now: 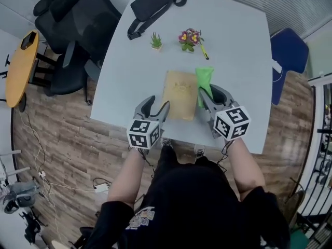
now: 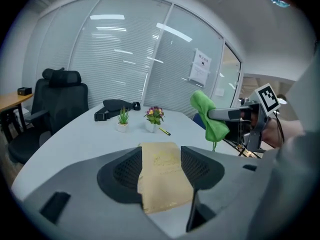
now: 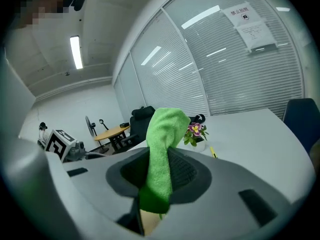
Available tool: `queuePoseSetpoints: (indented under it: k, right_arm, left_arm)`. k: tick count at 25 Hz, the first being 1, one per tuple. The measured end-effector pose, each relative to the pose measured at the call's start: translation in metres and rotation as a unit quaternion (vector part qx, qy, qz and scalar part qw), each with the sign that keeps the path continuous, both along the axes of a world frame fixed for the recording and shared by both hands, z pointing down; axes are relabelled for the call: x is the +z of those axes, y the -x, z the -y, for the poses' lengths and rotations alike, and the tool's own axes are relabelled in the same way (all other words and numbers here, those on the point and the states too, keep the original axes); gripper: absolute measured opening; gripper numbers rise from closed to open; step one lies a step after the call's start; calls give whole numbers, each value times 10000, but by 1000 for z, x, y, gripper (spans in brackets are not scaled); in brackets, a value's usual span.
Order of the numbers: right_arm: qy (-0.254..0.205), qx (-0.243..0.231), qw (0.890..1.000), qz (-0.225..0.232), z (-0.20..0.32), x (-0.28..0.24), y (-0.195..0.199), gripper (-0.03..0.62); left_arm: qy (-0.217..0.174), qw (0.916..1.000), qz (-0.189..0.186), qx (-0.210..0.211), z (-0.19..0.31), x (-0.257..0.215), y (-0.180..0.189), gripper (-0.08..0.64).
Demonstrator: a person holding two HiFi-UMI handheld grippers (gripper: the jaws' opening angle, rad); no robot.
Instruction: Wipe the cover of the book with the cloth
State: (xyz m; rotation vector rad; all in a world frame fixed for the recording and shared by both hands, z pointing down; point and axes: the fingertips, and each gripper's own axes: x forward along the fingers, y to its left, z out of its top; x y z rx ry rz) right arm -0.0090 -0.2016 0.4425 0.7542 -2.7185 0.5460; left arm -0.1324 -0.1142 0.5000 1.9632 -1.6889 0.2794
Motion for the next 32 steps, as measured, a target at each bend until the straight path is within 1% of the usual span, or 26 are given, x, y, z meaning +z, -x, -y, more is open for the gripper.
queuePoseSetpoints:
  k: [4, 12, 17, 21, 29, 32]
  right_arm:
    - [22, 387, 9992, -140, 1, 4, 7, 103]
    - [84, 1052, 9939, -331, 4, 14, 10, 103]
    - [122, 1292, 9905, -448, -1, 20, 10, 103]
    - [151, 1411, 9884, -547, -2, 25, 11, 103]
    - [287, 1508, 9854, -735, -3, 42, 11, 103]
    - [358, 1535, 9844, -781, 0, 49, 12, 103]
  left_arm:
    - [228, 9983, -131, 513, 8, 22, 4, 230]
    - [630, 9905, -341, 1173, 19, 63, 7, 248]
    - [925, 9850, -395, 1404, 22, 92, 6, 263]
    - [1105, 9815, -420, 1505, 25, 110, 6, 264]
    - [1284, 9751, -455, 1750, 29, 128, -1, 264]
    - [1284, 9740, -515, 1793, 32, 131, 0, 279]
